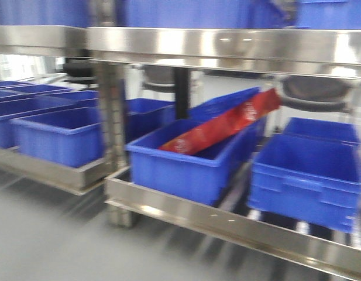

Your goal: Place valve from conveyor to right shelf box

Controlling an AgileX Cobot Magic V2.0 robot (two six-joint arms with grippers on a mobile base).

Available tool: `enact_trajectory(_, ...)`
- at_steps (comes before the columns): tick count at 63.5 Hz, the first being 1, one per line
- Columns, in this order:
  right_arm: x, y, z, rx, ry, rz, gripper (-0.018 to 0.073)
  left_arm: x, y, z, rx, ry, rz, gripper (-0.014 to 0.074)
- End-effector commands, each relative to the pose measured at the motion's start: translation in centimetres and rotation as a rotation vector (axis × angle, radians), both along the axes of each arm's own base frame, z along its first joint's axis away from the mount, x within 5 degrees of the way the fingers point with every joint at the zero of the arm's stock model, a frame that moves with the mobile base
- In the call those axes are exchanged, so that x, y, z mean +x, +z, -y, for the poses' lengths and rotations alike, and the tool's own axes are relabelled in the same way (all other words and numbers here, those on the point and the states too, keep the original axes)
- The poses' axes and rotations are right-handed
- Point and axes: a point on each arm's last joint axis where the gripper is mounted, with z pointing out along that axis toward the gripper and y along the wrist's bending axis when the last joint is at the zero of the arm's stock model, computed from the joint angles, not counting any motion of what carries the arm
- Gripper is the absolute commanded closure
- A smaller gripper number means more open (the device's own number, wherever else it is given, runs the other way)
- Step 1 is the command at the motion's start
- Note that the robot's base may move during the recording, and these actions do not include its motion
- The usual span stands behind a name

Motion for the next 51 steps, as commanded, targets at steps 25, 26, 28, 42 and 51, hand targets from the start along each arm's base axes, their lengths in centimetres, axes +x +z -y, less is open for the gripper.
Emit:
enact_trajectory(25, -0.31, 1.35, 0.23, 0.007, -0.011, 0.100, 0.0713, -0.38, 1.14, 0.24, -0.010, -0.005, 0.079, 0.0708)
enact_trajectory(26, -0.31, 1.35, 0.23, 0.007, -0.011, 0.100, 0.0713, -0.38, 1.14, 0.24, -0.010, -0.005, 0.079, 0.0708)
enact_trajectory(28, -0.31, 1.35, 0.23, 0.007, -0.011, 0.100, 0.0713, -0.38, 1.14, 0.24, -0.010, -0.005, 0.079, 0.0708)
enact_trajectory(42, -0.31, 1.35, 0.23, 0.007, -0.011, 0.100, 0.0713, -0.38, 1.14, 0.24, -0.010, -0.005, 0.079, 0.0708)
enact_trajectory(51, -0.31, 1.35, 0.23, 0.007, -0.011, 0.100, 0.0713, -0.38, 1.14, 0.24, -0.010, -0.005, 0.079, 0.0708)
